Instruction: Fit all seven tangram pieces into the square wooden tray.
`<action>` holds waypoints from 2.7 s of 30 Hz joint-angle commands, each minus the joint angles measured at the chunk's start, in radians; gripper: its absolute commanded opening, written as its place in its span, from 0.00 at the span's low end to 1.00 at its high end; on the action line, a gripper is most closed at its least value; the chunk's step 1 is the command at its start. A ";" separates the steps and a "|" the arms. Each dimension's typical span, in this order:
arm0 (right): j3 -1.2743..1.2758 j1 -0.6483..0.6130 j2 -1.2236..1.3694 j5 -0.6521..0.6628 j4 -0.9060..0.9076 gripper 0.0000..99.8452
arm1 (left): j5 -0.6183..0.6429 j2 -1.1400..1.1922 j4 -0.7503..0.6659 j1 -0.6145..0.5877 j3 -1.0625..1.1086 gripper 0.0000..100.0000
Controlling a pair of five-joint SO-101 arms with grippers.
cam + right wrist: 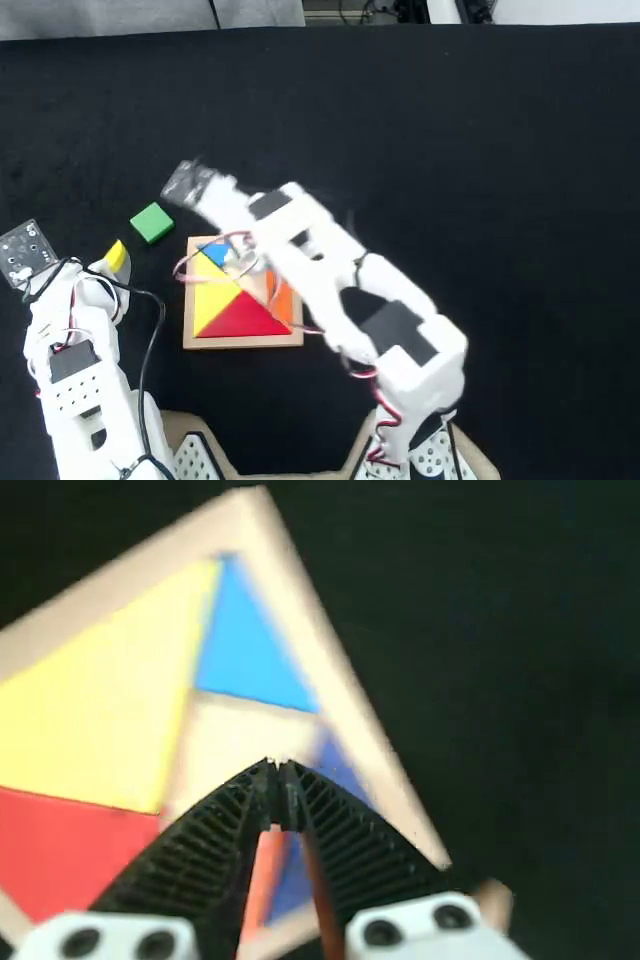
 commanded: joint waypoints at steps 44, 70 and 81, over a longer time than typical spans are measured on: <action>0.429 0.377 -0.355 -0.255 -0.609 0.01 | -1.149 1.249 1.132 0.323 -1.765 0.30; 0.332 0.411 -0.213 -0.209 -0.634 0.01 | -1.180 1.884 0.944 0.263 -2.120 0.30; 0.332 0.410 -0.213 -0.207 -0.632 0.01 | -1.154 2.019 0.953 0.266 -2.229 0.30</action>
